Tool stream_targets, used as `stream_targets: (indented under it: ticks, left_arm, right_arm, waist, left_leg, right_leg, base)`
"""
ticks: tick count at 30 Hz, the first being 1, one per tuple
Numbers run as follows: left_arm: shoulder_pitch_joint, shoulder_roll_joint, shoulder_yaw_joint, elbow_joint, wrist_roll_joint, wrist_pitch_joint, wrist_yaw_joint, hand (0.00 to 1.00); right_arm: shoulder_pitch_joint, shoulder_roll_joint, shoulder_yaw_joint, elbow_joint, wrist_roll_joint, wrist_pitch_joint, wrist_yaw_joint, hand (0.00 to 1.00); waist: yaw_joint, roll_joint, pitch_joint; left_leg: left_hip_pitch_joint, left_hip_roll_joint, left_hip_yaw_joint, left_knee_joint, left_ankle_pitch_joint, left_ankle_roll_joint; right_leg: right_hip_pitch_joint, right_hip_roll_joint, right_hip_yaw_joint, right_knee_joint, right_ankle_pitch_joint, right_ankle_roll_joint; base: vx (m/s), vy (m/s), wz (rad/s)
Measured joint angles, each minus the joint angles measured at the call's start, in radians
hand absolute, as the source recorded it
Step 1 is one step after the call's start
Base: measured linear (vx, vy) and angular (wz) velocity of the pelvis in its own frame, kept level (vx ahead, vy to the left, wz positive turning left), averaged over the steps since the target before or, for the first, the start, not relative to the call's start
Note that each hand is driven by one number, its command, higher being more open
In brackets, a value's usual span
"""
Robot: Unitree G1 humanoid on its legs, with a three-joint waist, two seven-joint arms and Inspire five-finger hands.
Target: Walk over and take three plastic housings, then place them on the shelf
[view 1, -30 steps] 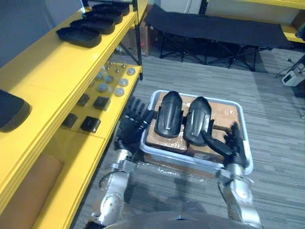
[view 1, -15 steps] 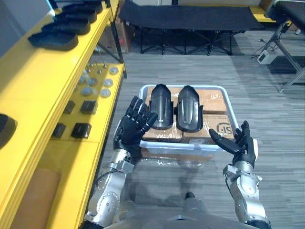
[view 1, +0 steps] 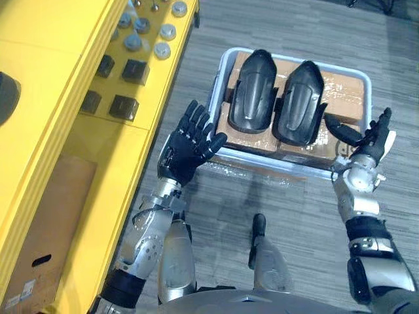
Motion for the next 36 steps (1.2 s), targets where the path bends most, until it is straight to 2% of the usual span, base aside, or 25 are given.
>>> stream_targets:
  ticks: [3, 7, 9, 14, 16, 17, 19, 23, 26, 30, 31, 33, 36]
  left_arm:
    - [-0.024, 0.013, -0.002, 0.047, 0.046, 0.0, 0.018, 1.0]
    - [-0.078, 0.012, -0.025, 0.101, 0.118, 0.0, 0.078, 1.0]
    - [-0.093, 0.012, -0.028, 0.132, 0.119, 0.0, 0.098, 1.0]
    - [-0.163, 0.011, -0.051, 0.219, 0.155, -0.001, 0.135, 1.0]
    - [-0.188, 0.008, -0.067, 0.237, 0.155, -0.006, 0.137, 1.0]
    - [-0.188, 0.008, -0.066, 0.239, 0.155, -0.014, 0.138, 1.0]
    - [-0.204, 0.003, -0.068, 0.249, 0.152, -0.022, 0.138, 1.0]
    - [-0.228, -0.001, -0.069, 0.296, 0.152, -0.022, 0.147, 1.0]
    - [-0.227, -0.001, -0.069, 0.302, 0.152, -0.022, 0.158, 1.0]
    - [-0.221, -0.003, -0.07, 0.317, 0.155, -0.022, 0.164, 1.0]
    - [-0.217, -0.004, -0.07, 0.317, 0.155, -0.022, 0.165, 1.0]
    - [-0.212, -0.004, -0.069, 0.315, 0.155, -0.022, 0.167, 1.0]
    - [-0.212, -0.003, -0.069, 0.313, 0.156, -0.022, 0.172, 1.0]
  right_arm:
    - [-0.066, -0.028, 0.021, 0.088, 0.002, 0.018, 0.0, 1.0]
    - [-0.188, -0.113, 0.042, 0.207, 0.033, 0.076, 0.006, 1.0]
    - [-0.237, -0.123, 0.046, 0.261, 0.041, 0.101, 0.013, 1.0]
    - [-0.337, -0.167, 0.08, 0.402, 0.038, 0.183, 0.076, 1.0]
    - [-0.363, -0.199, 0.08, 0.437, 0.027, 0.215, 0.108, 1.0]
    - [-0.376, -0.204, 0.08, 0.439, 0.027, 0.229, 0.118, 0.0]
    - [-0.413, -0.237, 0.08, 0.459, 0.007, 0.263, 0.153, 0.0]
    - [-0.456, -0.296, 0.119, 0.512, -0.148, 0.358, 0.212, 0.0]
    - [-0.456, -0.34, 0.119, 0.518, -0.207, 0.399, 0.254, 0.0]
    - [-0.453, -0.344, 0.117, 0.537, -0.203, 0.462, 0.253, 0.0]
    - [-0.453, -0.341, 0.102, 0.539, -0.198, 0.502, 0.238, 0.0]
    - [-0.439, -0.33, 0.083, 0.543, -0.202, 0.534, 0.219, 0.0]
    - [-0.433, -0.328, -0.016, 0.523, -0.198, 0.537, 0.206, 0.0]
  waist:
    - [0.001, 0.002, 0.006]
    - [0.002, 0.03, 0.045]
    - [0.003, 0.033, 0.048]
    - [0.011, 0.051, 0.067]
    - [0.025, 0.064, 0.075]
    - [0.024, 0.064, 0.075]
    - [0.025, 0.065, 0.075]
    - [0.032, 0.065, 0.076]
    - [0.045, 0.066, 0.076]
    - [0.049, 0.066, 0.076]
    - [0.051, 0.066, 0.076]
    - [0.052, 0.066, 0.075]
    - [0.054, 0.066, 0.076]
  left_leg:
    - [-0.002, -0.002, -0.003, 0.0, 0.0, 0.0]
    - [-0.031, -0.009, -0.026, 0.014, 0.004, 0.003]
    - [-0.043, -0.011, -0.026, 0.014, 0.008, 0.006]
    - [-0.065, -0.017, -0.029, 0.014, 0.019, 0.009]
    - [-0.073, -0.02, -0.032, 0.013, 0.023, 0.011]
    - [-0.079, -0.02, -0.033, 0.013, 0.025, 0.011]
    - [-0.102, -0.026, -0.039, 0.013, 0.036, 0.014]
    - [-0.126, -0.033, -0.049, 0.013, 0.047, 0.016]
    - [-0.134, -0.034, -0.052, 0.0, 0.061, 0.013]
    - [-0.122, -0.032, -0.058, -0.035, 0.093, 0.008]
    - [-0.117, -0.031, -0.058, -0.043, 0.1, 0.007]
    - [-0.112, -0.028, -0.061, -0.046, 0.103, 0.006]
    - [-0.105, -0.027, -0.061, -0.051, 0.107, 0.005]
  right_leg:
    - [0.0, -0.002, -0.005, 0.001, 0.001, 0.002]
    - [-0.007, -0.004, -0.032, 0.002, 0.003, 0.004]
    - [-0.02, -0.006, -0.034, 0.003, 0.004, 0.006]
    - [-0.039, -0.012, -0.039, 0.006, 0.013, 0.006]
    - [-0.053, -0.015, -0.046, 0.023, 0.013, 0.007]
    - [-0.061, -0.015, -0.049, 0.029, 0.013, 0.007]
    - [-0.088, -0.02, -0.058, 0.046, 0.013, 0.006]
    - [-0.112, -0.027, -0.069, 0.067, 0.012, 0.006]
    - [-0.125, -0.028, -0.081, 0.072, 0.01, 0.004]
    - [-0.126, -0.028, -0.099, 0.08, 0.004, -0.003]
    - [-0.126, -0.028, -0.101, 0.087, 0.002, -0.005]
    - [-0.122, -0.028, -0.107, 0.095, -0.003, -0.006]
    - [-0.116, -0.028, -0.109, 0.099, -0.003, -0.006]
  base:
    - [0.01, 0.006, 0.05]
    - [-0.03, 0.005, 0.13]
    - [-0.04, 0.001, 0.02]
    - [-0.01, 0.0, 0.01]
    - [-0.03, 0.007, 0.03]
    - [-0.05, 0.006, 0.05]
    - [-0.05, 0.009, 0.09]
    - [-0.06, 0.01, 0.07]
    - [-0.05, -0.014, 0.03]
    - [-0.04, -0.056, 0.09]
    - [-0.02, -0.031, 0.04]
    - [-0.02, -0.026, 0.05]
    - [-0.03, -0.012, 0.04]
